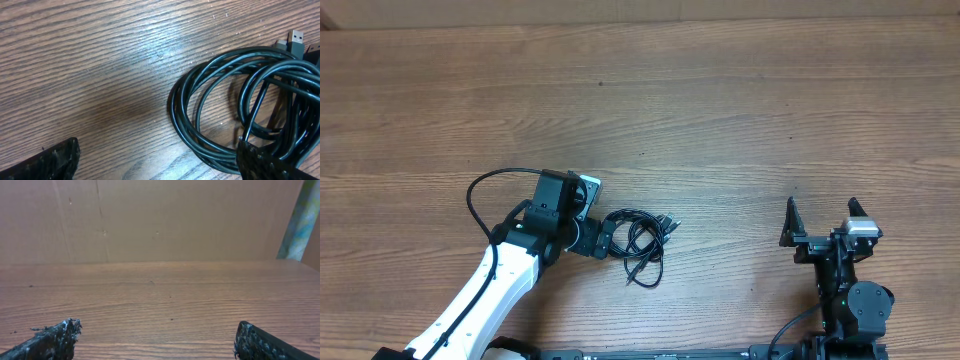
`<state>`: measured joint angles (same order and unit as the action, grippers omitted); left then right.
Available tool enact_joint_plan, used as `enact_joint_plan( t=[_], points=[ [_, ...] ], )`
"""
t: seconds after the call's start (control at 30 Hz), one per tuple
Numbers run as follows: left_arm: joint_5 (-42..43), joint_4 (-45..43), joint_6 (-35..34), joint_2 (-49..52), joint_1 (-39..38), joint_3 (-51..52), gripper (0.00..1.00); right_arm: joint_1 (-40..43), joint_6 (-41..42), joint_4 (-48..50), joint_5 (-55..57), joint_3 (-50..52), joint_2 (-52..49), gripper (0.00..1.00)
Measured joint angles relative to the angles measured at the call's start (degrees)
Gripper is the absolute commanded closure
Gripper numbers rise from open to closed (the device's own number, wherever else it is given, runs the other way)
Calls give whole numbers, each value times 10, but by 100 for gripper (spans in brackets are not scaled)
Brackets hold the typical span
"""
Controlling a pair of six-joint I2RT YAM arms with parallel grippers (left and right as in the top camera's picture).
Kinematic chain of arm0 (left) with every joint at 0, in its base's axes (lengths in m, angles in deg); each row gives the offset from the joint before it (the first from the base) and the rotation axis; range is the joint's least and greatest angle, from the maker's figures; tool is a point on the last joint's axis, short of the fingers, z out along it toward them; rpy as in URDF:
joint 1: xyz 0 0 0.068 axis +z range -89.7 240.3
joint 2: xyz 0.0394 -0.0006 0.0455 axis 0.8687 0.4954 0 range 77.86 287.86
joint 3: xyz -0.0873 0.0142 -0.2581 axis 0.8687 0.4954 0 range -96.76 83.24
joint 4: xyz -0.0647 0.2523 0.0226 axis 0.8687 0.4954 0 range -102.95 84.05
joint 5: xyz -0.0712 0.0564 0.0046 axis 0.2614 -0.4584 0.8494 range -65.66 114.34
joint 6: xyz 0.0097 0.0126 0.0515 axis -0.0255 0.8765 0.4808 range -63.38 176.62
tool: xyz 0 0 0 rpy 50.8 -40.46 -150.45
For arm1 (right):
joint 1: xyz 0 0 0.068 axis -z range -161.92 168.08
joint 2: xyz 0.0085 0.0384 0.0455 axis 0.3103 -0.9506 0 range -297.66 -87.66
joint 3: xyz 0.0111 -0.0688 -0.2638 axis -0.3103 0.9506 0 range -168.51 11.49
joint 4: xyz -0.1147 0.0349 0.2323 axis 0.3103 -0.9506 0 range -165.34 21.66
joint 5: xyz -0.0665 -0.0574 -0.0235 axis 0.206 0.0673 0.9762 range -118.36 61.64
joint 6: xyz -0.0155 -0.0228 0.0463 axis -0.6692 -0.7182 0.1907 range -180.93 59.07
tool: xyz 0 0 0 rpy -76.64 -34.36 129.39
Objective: Untangle cables
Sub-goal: 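Lower the left gripper onto the cable bundle and close on the loops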
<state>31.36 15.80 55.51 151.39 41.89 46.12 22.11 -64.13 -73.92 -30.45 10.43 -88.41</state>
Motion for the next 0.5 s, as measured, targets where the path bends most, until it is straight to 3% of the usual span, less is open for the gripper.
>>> enact_joint_plan(
  t=[0.5],
  points=[
    [0, 34, 0, 0, 0, 0, 0, 0, 0, 0, 0, 0, 0, 0]
  ],
)
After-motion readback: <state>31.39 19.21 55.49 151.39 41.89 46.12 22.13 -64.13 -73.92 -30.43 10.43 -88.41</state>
